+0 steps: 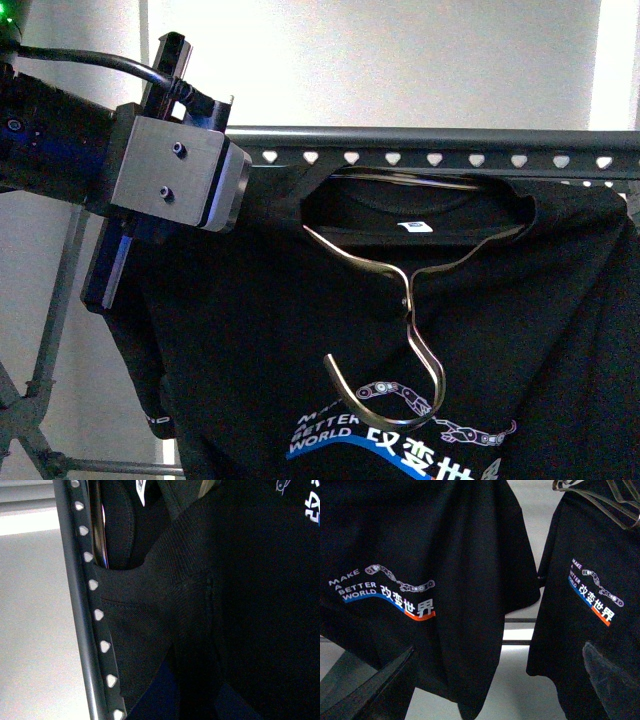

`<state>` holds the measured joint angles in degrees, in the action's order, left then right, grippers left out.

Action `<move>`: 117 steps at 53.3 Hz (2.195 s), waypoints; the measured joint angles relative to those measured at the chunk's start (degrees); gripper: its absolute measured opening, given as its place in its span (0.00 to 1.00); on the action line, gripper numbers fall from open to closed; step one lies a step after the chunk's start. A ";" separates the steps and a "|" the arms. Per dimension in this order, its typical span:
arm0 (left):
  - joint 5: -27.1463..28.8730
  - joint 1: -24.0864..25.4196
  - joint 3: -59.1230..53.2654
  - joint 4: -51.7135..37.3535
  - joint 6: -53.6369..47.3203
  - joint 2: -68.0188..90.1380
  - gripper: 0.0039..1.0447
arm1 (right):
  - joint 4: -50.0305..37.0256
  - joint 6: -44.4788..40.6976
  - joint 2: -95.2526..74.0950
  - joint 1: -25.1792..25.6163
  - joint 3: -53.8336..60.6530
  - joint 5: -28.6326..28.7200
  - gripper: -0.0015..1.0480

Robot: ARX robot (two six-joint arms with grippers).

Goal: Hang clothes on hanger

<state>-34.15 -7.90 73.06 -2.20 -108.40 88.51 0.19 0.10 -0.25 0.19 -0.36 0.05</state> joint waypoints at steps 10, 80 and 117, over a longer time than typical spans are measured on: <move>0.04 0.09 -0.02 0.00 -0.42 0.00 0.04 | 0.00 0.00 0.00 0.00 0.00 0.02 0.93; 0.15 0.24 0.00 0.00 -1.40 0.09 0.04 | -29.44 -84.02 -84.63 -4.98 -56.50 12.96 0.89; -0.20 0.24 0.35 -0.20 -1.42 0.09 0.59 | -25.59 -71.10 -88.91 -4.55 -58.16 6.45 0.07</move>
<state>-34.35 -7.66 73.41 -2.39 -109.82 88.60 -25.41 -71.00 -89.17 -4.36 -58.52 6.50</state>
